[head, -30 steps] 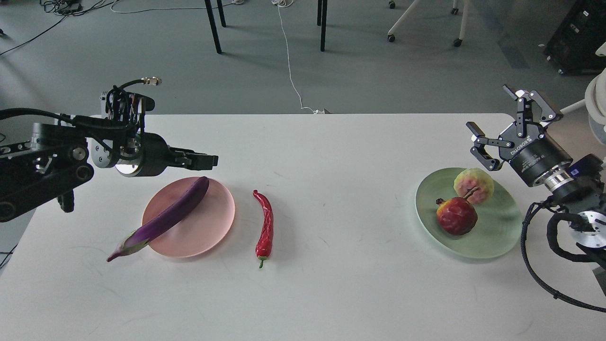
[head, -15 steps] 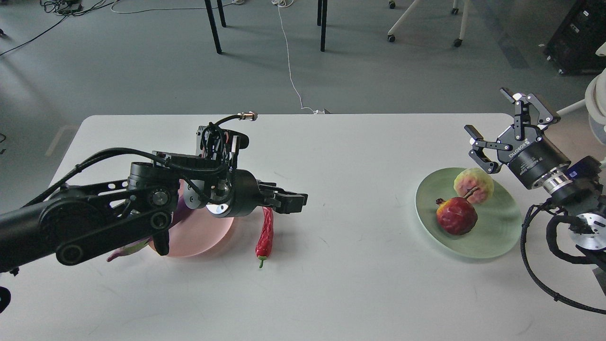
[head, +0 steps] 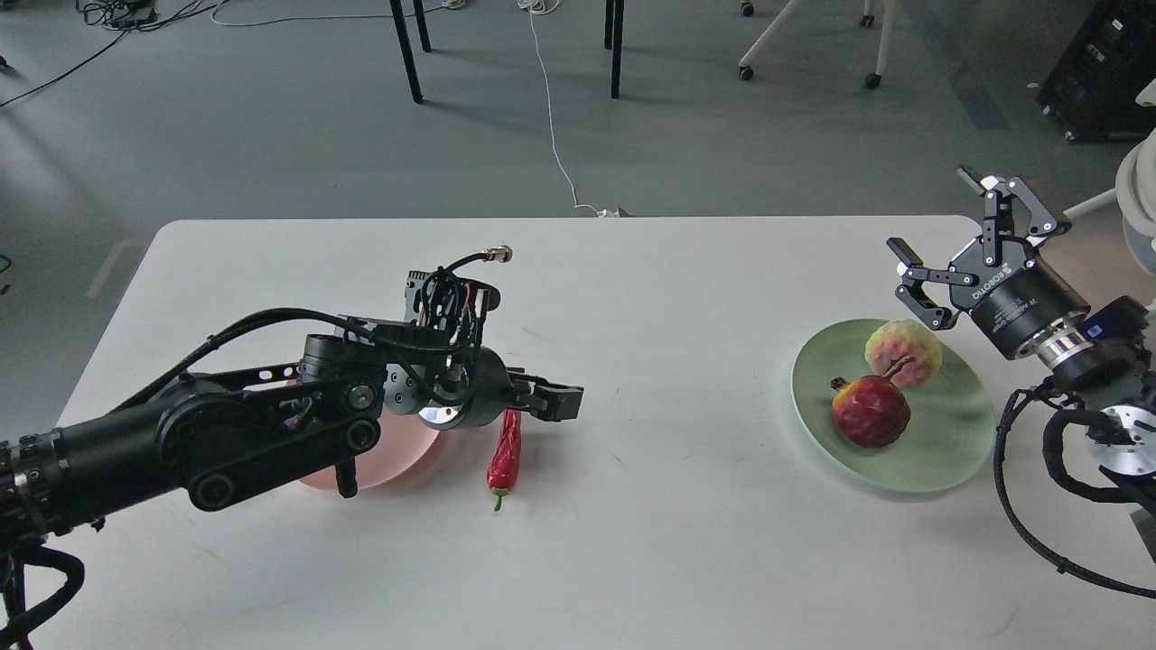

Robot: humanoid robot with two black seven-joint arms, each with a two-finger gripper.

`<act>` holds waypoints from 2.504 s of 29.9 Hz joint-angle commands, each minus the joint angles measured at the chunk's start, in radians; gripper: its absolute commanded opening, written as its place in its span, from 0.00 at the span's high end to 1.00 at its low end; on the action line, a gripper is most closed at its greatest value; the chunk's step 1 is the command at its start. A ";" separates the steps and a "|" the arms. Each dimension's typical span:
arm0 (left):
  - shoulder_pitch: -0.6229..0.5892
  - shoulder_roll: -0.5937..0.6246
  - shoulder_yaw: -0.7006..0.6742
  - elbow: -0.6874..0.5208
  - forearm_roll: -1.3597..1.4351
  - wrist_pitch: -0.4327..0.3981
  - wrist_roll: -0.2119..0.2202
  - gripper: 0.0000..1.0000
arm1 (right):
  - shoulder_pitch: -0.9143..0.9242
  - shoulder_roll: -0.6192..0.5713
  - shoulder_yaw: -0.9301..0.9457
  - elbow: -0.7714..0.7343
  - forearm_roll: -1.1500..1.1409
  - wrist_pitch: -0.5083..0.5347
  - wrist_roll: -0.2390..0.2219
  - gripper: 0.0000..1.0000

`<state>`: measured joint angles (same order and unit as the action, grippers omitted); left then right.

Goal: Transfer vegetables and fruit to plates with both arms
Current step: 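Move the left gripper to the red chili pepper and grasp it, then lift the chili pepper and place it on the pink plate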

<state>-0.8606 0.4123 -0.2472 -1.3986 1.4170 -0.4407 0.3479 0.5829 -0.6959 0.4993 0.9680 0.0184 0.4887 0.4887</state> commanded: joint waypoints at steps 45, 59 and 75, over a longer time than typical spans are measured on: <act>0.057 0.031 0.031 0.021 0.005 -0.006 0.002 0.68 | -0.002 -0.027 0.004 -0.002 0.000 0.000 0.000 0.02; 0.051 0.023 0.029 0.013 0.007 -0.044 0.002 0.90 | -0.002 -0.027 0.004 -0.002 0.000 0.000 0.000 0.02; -0.032 -0.013 -0.073 -0.069 -0.059 -0.048 0.002 0.93 | 0.002 -0.025 0.005 -0.003 0.000 0.000 0.000 0.02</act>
<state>-0.8687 0.3952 -0.2847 -1.4438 1.3884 -0.4881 0.3498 0.5827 -0.7225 0.5047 0.9649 0.0184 0.4887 0.4887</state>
